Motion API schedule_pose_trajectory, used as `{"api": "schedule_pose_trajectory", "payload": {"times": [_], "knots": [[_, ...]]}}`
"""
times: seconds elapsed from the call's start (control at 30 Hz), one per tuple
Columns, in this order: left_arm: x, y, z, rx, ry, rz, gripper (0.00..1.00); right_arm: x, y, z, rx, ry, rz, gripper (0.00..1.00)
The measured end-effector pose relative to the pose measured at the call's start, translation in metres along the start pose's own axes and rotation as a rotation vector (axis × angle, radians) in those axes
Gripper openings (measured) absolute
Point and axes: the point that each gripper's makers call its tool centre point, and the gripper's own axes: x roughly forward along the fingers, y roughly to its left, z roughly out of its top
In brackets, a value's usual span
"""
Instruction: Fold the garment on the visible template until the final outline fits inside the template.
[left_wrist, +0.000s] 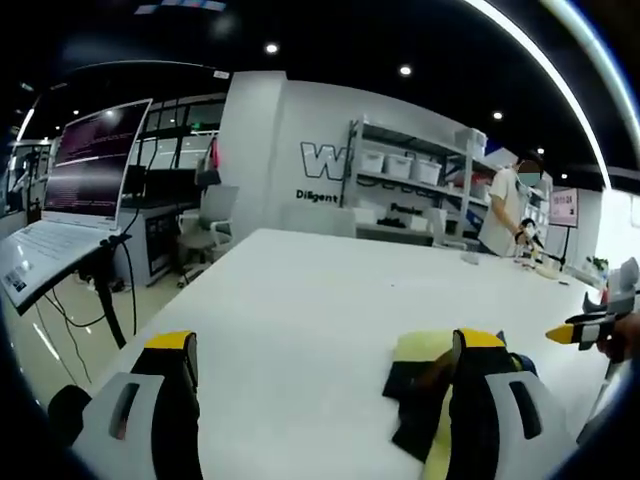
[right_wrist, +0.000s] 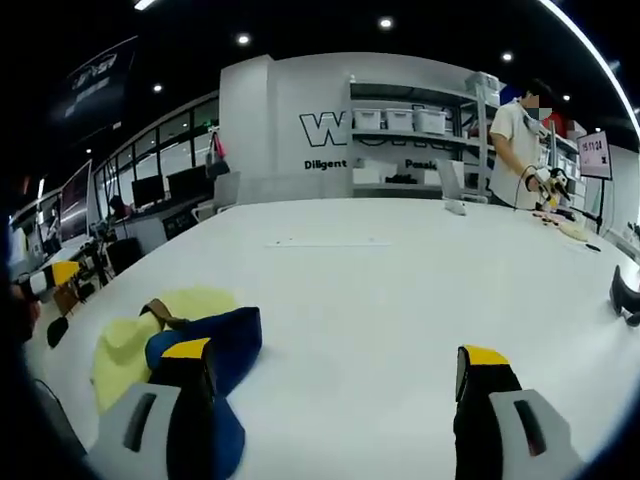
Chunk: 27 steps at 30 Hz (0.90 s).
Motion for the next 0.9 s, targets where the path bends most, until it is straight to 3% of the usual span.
{"api": "schedule_pose_trajectory", "payload": {"times": [0.7,0.9], "knots": [[-0.001,-0.002,-0.004,0.011,0.018,-0.006,0.99,-0.005,0.0,0.004,-0.001,-0.021,-0.001,0.98],[0.0,-0.011,-0.008,0.075,0.043,-0.028,0.99,-0.006,0.011,0.012,-0.02,-0.026,0.027,0.97]]}}
